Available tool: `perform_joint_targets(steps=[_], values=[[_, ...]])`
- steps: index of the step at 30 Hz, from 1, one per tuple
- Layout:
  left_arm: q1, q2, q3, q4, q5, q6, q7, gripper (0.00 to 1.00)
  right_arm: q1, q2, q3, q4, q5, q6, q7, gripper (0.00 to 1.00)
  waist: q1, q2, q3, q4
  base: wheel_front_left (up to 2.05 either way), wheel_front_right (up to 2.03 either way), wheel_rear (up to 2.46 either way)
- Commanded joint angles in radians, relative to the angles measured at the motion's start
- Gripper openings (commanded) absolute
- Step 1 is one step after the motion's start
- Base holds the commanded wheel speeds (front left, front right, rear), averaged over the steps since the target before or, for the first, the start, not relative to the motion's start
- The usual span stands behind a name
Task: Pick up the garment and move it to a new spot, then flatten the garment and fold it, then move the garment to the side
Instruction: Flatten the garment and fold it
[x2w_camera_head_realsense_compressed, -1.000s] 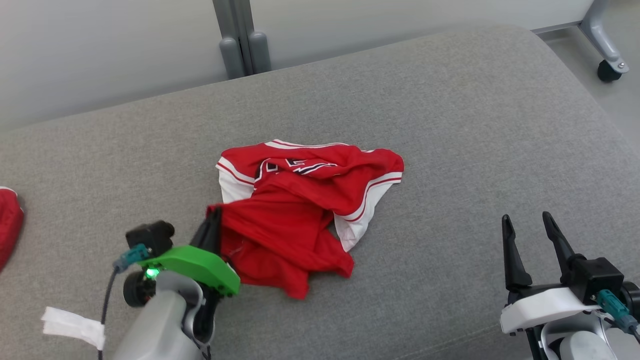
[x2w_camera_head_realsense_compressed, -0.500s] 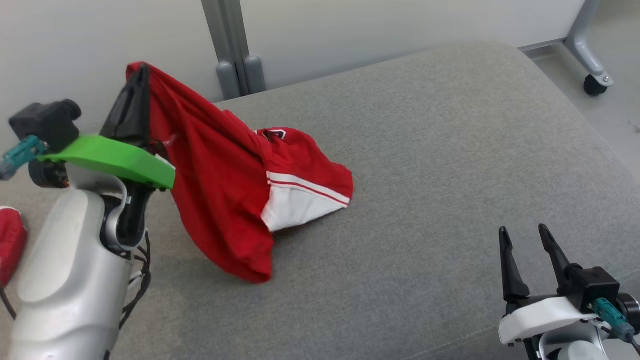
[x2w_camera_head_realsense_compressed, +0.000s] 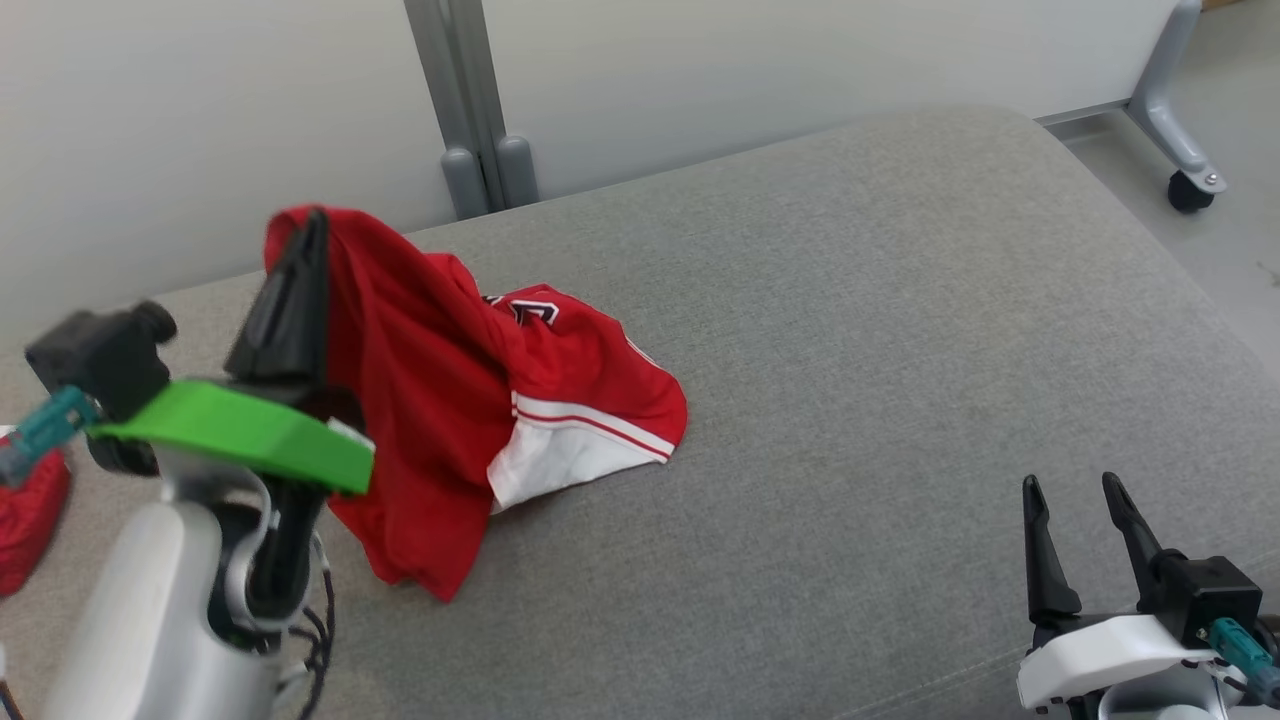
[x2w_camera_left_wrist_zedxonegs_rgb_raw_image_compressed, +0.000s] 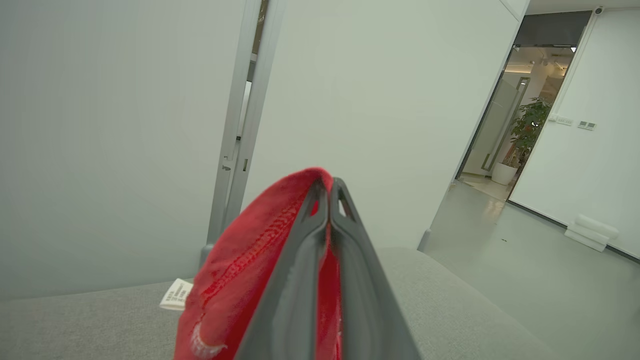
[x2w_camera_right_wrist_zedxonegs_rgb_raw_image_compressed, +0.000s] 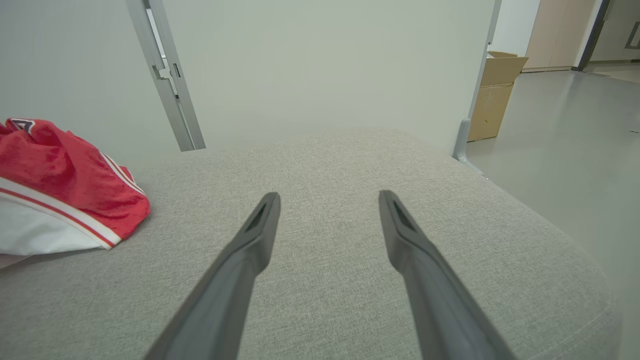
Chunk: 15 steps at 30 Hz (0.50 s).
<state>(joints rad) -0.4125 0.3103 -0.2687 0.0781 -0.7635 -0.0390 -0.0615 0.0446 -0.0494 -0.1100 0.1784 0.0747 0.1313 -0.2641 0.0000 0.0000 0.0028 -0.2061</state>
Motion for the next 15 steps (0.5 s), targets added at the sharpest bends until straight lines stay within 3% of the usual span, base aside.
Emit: perform_joint_targets(steps=[1,8,15], values=[[0.071,-0.007,-0.011,-0.033,-0.019,0.006,0.005,0.00,0.015,-0.002,-0.003,-0.001,-0.004,-0.001,-0.001,1.00,0.0000,0.0000,-0.004,0.013,0.00,0.00,0.00],[0.407,-0.052,-0.110,-0.149,-0.084,0.004,0.020,0.00,0.037,-0.002,-0.009,0.003,-0.014,-0.001,-0.001,1.00,0.0000,0.0000,-0.011,0.078,0.00,0.00,0.00],[0.575,-0.080,-0.237,-0.001,-0.041,-0.021,-0.006,0.00,0.024,-0.002,-0.004,0.006,-0.029,-0.001,-0.001,1.00,0.0000,0.0000,-0.014,0.156,0.00,0.00,0.00]])
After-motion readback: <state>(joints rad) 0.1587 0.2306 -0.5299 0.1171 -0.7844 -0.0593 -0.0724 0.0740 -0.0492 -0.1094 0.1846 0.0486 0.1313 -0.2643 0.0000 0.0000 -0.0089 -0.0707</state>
